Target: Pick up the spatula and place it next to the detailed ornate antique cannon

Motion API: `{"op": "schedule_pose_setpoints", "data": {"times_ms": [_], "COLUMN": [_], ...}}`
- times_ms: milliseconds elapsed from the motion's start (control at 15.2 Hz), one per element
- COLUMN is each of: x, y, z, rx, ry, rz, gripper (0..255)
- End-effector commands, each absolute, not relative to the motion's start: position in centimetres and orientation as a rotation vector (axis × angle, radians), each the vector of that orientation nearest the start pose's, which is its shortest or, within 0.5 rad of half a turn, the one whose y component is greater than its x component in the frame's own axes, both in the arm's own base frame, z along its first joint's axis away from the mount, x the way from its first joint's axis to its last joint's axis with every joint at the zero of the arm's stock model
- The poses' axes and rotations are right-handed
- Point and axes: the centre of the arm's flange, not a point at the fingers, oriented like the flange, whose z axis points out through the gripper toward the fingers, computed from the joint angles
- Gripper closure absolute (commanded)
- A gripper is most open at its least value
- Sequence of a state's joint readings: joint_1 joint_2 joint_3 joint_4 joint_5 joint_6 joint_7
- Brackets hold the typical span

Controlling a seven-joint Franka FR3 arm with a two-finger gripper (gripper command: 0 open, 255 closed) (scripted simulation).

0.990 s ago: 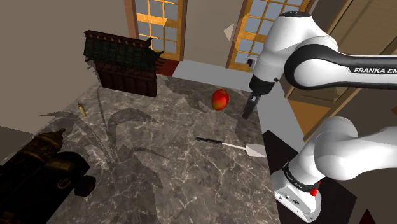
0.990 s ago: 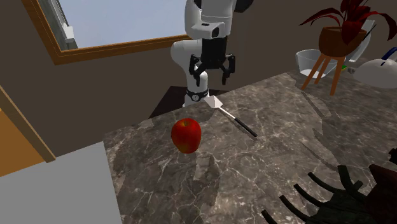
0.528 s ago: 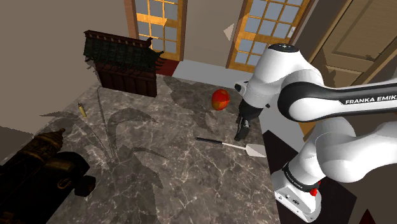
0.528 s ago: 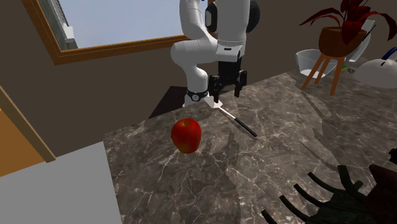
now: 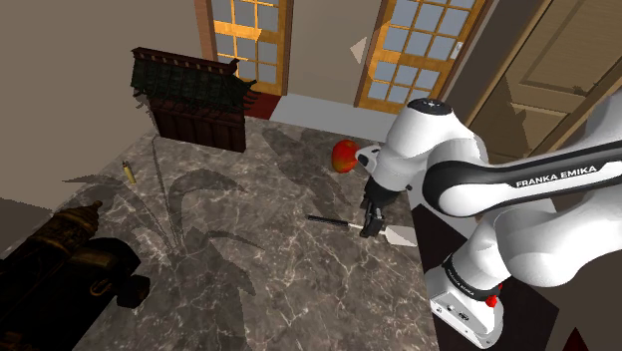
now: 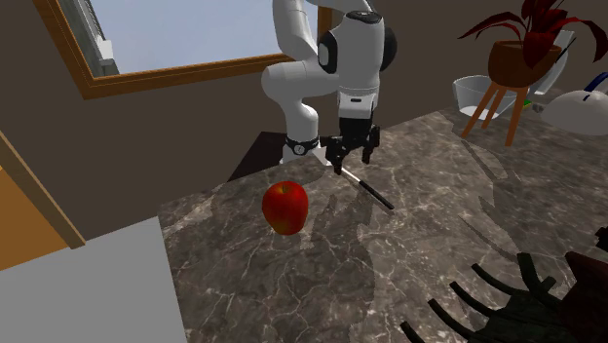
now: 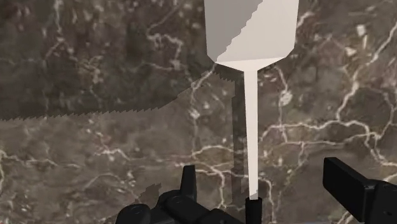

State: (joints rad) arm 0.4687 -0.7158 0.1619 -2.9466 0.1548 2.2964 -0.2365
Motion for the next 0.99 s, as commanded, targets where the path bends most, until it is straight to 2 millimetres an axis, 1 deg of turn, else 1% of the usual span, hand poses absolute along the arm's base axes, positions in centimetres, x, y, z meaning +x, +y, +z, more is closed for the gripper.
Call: {"op": "schedule_pose_setpoints", "data": {"times_ms": [0,528,594,924], "x": [24.88,24.88,24.88,24.88], "y": [17.50,17.50,17.50,17.50], "z": [33.85,33.85,33.85,33.85], "rx": [-2.909,-2.909,-2.909,-2.909], "ry": [-1.116,-1.116,-1.116,-1.116], "rz": [-0.096,-0.096,-0.096,-0.096], "gripper": [0,0,255,255]}}
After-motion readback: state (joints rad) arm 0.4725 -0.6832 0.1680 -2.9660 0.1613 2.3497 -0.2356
